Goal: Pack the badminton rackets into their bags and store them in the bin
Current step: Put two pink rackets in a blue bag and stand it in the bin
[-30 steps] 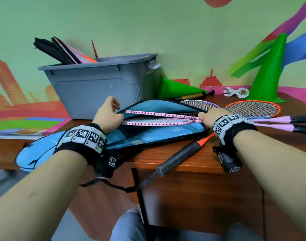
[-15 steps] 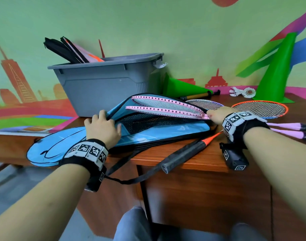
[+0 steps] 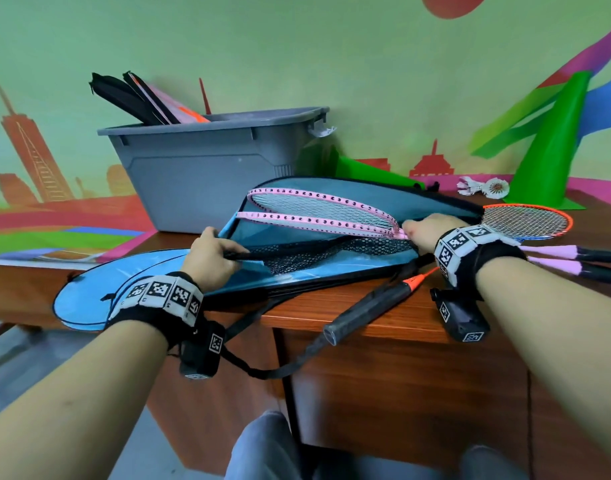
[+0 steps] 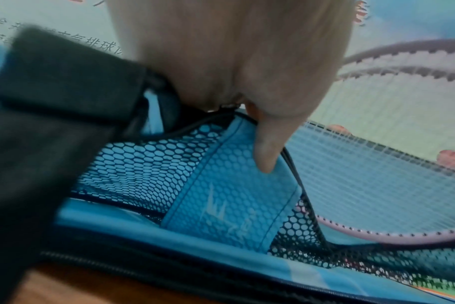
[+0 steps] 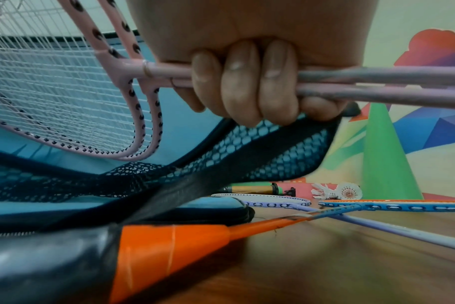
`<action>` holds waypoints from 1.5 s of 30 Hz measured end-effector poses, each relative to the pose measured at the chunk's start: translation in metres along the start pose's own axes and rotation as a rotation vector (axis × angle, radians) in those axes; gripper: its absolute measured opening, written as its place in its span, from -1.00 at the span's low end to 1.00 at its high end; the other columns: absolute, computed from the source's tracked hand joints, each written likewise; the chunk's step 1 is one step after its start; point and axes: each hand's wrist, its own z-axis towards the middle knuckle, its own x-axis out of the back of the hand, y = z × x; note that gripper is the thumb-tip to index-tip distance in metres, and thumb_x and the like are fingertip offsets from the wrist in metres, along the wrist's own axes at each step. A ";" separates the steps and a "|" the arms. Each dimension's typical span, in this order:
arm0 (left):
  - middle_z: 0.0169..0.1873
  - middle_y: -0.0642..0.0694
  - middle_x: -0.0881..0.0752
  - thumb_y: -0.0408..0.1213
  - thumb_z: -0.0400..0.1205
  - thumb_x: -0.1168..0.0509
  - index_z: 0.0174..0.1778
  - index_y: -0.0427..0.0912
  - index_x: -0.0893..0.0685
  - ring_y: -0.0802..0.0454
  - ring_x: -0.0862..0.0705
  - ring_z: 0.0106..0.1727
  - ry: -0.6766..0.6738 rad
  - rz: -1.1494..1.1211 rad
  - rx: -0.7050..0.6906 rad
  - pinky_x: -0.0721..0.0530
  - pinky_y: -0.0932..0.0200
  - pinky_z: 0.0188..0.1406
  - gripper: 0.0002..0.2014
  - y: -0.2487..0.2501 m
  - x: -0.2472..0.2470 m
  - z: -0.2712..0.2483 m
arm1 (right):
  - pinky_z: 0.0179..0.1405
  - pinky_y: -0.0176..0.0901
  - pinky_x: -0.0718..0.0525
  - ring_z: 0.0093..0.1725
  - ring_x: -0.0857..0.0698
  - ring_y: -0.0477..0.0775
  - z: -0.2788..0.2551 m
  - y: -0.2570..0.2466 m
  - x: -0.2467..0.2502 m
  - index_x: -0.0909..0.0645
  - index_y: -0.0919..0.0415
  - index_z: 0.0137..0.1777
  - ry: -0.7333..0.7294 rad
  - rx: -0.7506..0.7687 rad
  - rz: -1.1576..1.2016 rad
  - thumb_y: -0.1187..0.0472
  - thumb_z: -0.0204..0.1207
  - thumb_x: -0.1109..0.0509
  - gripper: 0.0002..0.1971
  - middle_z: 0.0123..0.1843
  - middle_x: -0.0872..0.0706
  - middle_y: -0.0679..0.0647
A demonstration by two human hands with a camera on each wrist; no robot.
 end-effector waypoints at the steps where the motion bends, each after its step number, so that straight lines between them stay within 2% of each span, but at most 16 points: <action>1: -0.01 -0.11 -0.40 -0.39 0.49 -0.43 0.03 -0.11 -0.80 -0.11 -0.54 0.06 -0.029 -0.020 0.004 -0.47 0.17 0.23 -0.78 0.002 0.002 0.000 | -0.10 -0.12 -0.44 0.05 -0.59 0.27 -0.001 0.000 -0.001 -0.57 0.31 0.07 0.003 0.006 -0.017 -0.08 0.59 -0.06 -0.55 0.22 -0.62 0.36; 4: 0.00 -0.14 -0.45 -0.30 0.42 -0.43 -0.09 -0.18 -0.77 -0.05 -0.53 -0.02 -0.086 -0.158 0.047 -0.39 0.26 -0.01 -0.83 0.006 0.010 0.000 | -0.05 -0.11 -0.42 0.20 -0.60 0.29 -0.002 0.003 -0.003 -0.58 0.31 0.16 0.023 0.019 -0.085 -0.07 0.61 -0.03 -0.52 0.27 -0.60 0.34; 6: -0.11 -0.12 -0.50 -0.21 0.35 -0.42 -0.27 -0.21 -0.69 -0.03 -0.50 -0.14 -0.053 -0.267 0.074 -0.36 0.20 -0.21 -0.85 0.006 0.014 0.000 | -0.08 -0.11 -0.44 0.08 -0.60 0.28 -0.003 0.004 -0.002 -0.57 0.29 0.07 0.040 0.014 -0.108 -0.07 0.58 -0.06 -0.55 0.16 -0.63 0.33; 8: -0.19 -0.10 -0.57 -0.32 0.48 -0.37 -0.38 -0.14 -0.64 -0.10 -0.53 -0.10 -0.014 -0.271 0.023 -0.37 0.21 -0.20 -0.88 0.006 0.017 -0.002 | -0.12 -0.12 -0.45 -0.08 -0.55 0.24 -0.005 0.002 0.001 -0.54 0.30 -0.05 0.052 0.014 -0.113 -0.07 0.56 -0.09 -0.59 0.01 -0.61 0.32; 10: -0.20 -0.07 -0.66 -0.28 0.56 -0.23 -0.35 -0.20 -0.70 -0.14 -0.57 0.00 0.008 -0.259 -0.055 -0.37 0.20 -0.06 -0.79 0.005 0.018 -0.003 | -0.15 -0.13 -0.45 -0.14 -0.54 0.22 -0.005 0.000 0.003 -0.53 0.30 -0.11 0.052 0.023 -0.125 -0.06 0.56 -0.09 -0.60 -0.10 -0.58 0.29; 12: -0.23 -0.03 -0.73 -0.09 0.56 -0.22 -0.31 -0.23 -0.76 -0.09 -0.61 -0.05 0.053 -0.413 0.023 -0.42 0.15 0.01 -0.67 0.006 0.021 -0.002 | -0.15 -0.13 -0.46 -0.13 -0.55 0.22 -0.005 -0.001 0.005 -0.53 0.28 -0.12 0.050 0.031 -0.149 -0.07 0.55 -0.10 -0.60 -0.17 -0.55 0.24; 15: -0.14 -0.09 -0.74 -0.05 0.63 -0.24 -0.21 -0.17 -0.79 -0.04 -0.62 -0.12 0.056 -0.497 0.064 -0.53 0.15 -0.12 -0.68 0.012 0.020 0.004 | -0.11 -0.10 -0.47 -0.09 -0.52 0.21 -0.007 -0.004 0.005 -0.51 0.22 -0.08 0.043 0.046 -0.197 -0.10 0.51 -0.12 -0.63 -0.12 -0.53 0.22; 18: -0.23 -0.08 -0.72 -0.06 0.69 -0.17 -0.19 -0.17 -0.77 -0.05 -0.60 -0.33 0.000 -0.575 0.071 -0.59 0.23 -0.42 -0.65 0.022 0.022 0.007 | -0.18 -0.13 -0.44 -0.17 -0.54 0.19 -0.009 -0.011 0.005 -0.51 0.25 -0.14 0.046 0.067 -0.204 -0.08 0.53 -0.12 -0.63 -0.16 -0.55 0.22; 21: -0.16 -0.14 -0.80 0.14 0.56 -0.20 -0.19 -0.13 -0.84 -0.16 -0.72 -0.16 -0.113 -0.622 0.140 -0.66 0.05 0.03 -0.56 0.025 0.027 0.007 | -0.35 -0.16 -0.39 -0.39 -0.48 0.07 -0.012 -0.018 0.006 -0.46 0.24 -0.32 0.083 0.100 -0.194 -0.06 0.54 -0.11 -0.62 -0.37 -0.50 0.15; 23: -0.12 -0.24 -0.81 0.11 0.54 -0.22 -0.17 -0.12 -0.84 -0.24 -0.75 -0.08 -0.163 -0.669 0.173 -0.64 -0.10 0.20 -0.58 0.024 0.029 0.006 | -0.36 -0.17 -0.40 -0.39 -0.48 0.06 -0.012 -0.021 0.006 -0.45 0.24 -0.33 0.108 0.115 -0.200 -0.06 0.54 -0.09 -0.61 -0.38 -0.48 0.14; 28: -0.19 -0.17 -0.76 -0.23 0.59 -0.34 -0.21 -0.11 -0.79 -0.10 -0.68 -0.26 -0.110 -0.539 0.062 -0.69 -0.03 -0.08 -0.86 0.026 0.032 0.005 | -0.18 -0.08 -0.50 -0.17 -0.55 0.24 -0.008 -0.019 0.007 -0.50 0.26 -0.20 0.162 0.071 -0.187 -0.10 0.52 -0.07 -0.59 -0.15 -0.55 0.26; 34: -0.10 -0.10 -0.80 -0.20 0.64 -0.27 -0.01 -0.09 -0.80 -0.01 -0.71 -0.22 -0.081 -0.584 0.010 -0.70 0.10 -0.09 -0.81 0.038 0.035 0.008 | -0.18 -0.06 -0.50 -0.25 -0.52 0.20 -0.009 -0.030 -0.005 -0.49 0.30 -0.25 0.186 0.107 -0.183 -0.07 0.60 0.00 -0.54 -0.20 -0.53 0.25; 36: -0.14 -0.15 -0.79 -0.22 0.66 -0.26 -0.02 -0.11 -0.80 -0.01 -0.69 -0.31 -0.106 -0.627 0.031 -0.70 0.13 -0.19 -0.80 0.042 0.034 0.006 | -0.16 -0.07 -0.51 -0.20 -0.53 0.21 -0.009 -0.034 -0.008 -0.46 0.27 -0.32 0.196 0.153 -0.246 -0.03 0.61 0.04 -0.55 -0.18 -0.58 0.23; 40: -0.10 -0.04 -0.78 -0.13 0.59 -0.37 -0.12 0.01 -0.76 0.03 -0.69 -0.12 -0.112 -0.542 -0.013 -0.70 0.15 -0.06 -0.92 0.037 0.032 0.004 | -0.12 -0.07 -0.52 -0.10 -0.59 0.21 -0.008 -0.038 -0.006 -0.50 0.24 -0.26 0.212 0.226 -0.325 -0.06 0.65 0.06 -0.53 -0.08 -0.64 0.18; 43: 0.07 0.05 -0.70 0.21 0.19 -0.53 0.13 -0.01 -0.72 0.11 -0.65 0.07 -0.186 -0.253 -0.102 -0.55 0.23 0.13 -0.37 0.037 0.033 0.006 | -0.14 -0.08 -0.50 -0.10 -0.62 0.19 -0.008 -0.037 -0.005 -0.61 0.20 -0.13 0.214 0.229 -0.341 -0.23 0.64 0.11 -0.40 0.01 -0.71 0.19; 45: 0.23 0.05 -0.60 0.17 0.18 -0.59 0.33 -0.07 -0.63 0.04 -0.58 0.26 -0.211 0.137 -0.207 -0.47 0.19 0.25 -0.20 0.041 0.031 0.006 | -0.14 -0.08 -0.50 -0.10 -0.63 0.19 -0.007 -0.038 -0.006 -0.65 0.19 -0.08 0.216 0.217 -0.335 -0.29 0.62 0.12 -0.34 0.05 -0.73 0.21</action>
